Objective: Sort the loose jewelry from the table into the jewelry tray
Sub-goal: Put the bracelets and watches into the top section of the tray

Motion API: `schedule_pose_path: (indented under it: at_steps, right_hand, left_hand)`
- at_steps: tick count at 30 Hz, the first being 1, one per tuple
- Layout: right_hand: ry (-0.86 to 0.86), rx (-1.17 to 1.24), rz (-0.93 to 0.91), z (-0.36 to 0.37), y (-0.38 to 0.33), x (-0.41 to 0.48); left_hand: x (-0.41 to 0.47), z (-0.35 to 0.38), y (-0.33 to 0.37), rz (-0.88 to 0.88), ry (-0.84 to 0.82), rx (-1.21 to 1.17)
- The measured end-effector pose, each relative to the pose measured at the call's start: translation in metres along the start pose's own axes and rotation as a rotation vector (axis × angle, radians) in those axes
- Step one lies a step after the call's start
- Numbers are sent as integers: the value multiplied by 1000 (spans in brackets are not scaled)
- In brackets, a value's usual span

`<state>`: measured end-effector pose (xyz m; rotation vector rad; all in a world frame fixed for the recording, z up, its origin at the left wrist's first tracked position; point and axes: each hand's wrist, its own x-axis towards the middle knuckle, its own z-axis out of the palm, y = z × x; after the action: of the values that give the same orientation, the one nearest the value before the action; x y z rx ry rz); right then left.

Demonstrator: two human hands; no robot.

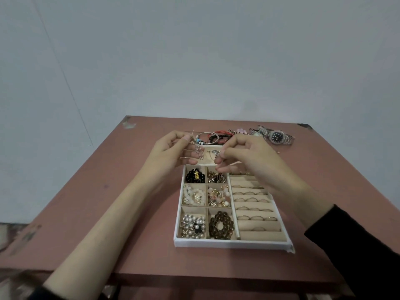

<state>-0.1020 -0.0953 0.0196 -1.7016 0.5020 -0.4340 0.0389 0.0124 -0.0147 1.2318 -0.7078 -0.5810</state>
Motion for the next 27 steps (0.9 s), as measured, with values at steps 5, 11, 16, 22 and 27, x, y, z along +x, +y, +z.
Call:
schedule_pose_path:
  at_steps: [5,11,16,22,27]
  right_hand:
    - [-7,64,-94,2,-22,1]
    - [-93,155,-121,11,-39,-1]
    - [-204,247,-46,21,-34,-8]
    - [-256,-12,27,27,-15,-11]
    - [-229,-539,-156,31,-7,-15]
  left_hand:
    - [2,-3,1,6,7,-21]
    - [3,-5,0,-2,17,-5]
    - [2,-4,-2,-8,5,-15]
    - [2,-3,-1,-11,33,-64]
    - [3,-4,0,-12,2,-45]
